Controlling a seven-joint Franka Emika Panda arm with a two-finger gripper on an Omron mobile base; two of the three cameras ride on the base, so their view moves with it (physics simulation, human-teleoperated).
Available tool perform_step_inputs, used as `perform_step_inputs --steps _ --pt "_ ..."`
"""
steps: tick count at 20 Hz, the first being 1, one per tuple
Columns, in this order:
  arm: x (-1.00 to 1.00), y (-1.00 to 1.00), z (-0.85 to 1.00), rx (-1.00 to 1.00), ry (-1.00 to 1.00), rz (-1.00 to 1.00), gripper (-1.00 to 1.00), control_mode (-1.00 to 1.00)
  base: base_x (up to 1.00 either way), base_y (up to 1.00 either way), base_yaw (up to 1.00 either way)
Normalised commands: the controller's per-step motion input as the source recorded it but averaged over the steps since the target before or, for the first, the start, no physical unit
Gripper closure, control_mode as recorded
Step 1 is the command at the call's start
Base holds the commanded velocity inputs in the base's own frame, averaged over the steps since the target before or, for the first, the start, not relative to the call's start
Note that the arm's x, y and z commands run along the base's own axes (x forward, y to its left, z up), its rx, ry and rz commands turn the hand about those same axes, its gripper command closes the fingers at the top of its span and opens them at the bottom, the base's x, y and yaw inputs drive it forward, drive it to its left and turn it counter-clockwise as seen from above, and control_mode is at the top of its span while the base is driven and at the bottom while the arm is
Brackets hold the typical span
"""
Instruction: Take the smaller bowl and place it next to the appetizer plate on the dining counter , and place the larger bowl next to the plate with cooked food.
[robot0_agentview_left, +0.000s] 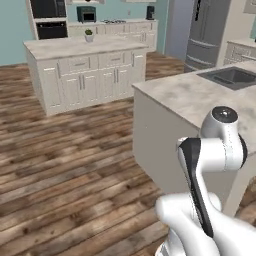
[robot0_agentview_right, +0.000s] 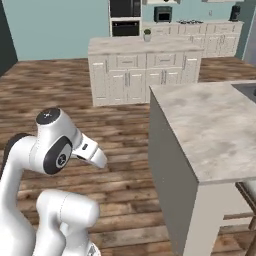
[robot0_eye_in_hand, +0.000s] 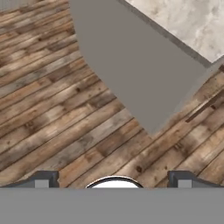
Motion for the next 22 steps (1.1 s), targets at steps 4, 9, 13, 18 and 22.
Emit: perform_step_inputs --steps 4,9,13,18,22 --pt "0.00 0.00 0.00 0.00 0.00 0.00 -1.00 1.00 1.00 1.00 -0.23" --pt "0.00 0.00 0.00 0.00 0.00 0.00 -1.00 1.00 1.00 1.00 -0.33" --pt "0.00 0.00 0.00 0.00 0.00 0.00 -1.00 1.00 1.00 1.00 -0.41" --pt "0.00 0.00 0.00 0.00 0.00 0.00 -1.00 1.00 1.00 1.00 -0.41" --pt "0.00 0.00 0.00 0.00 0.00 0.00 -1.00 1.00 1.00 1.00 -0.41"
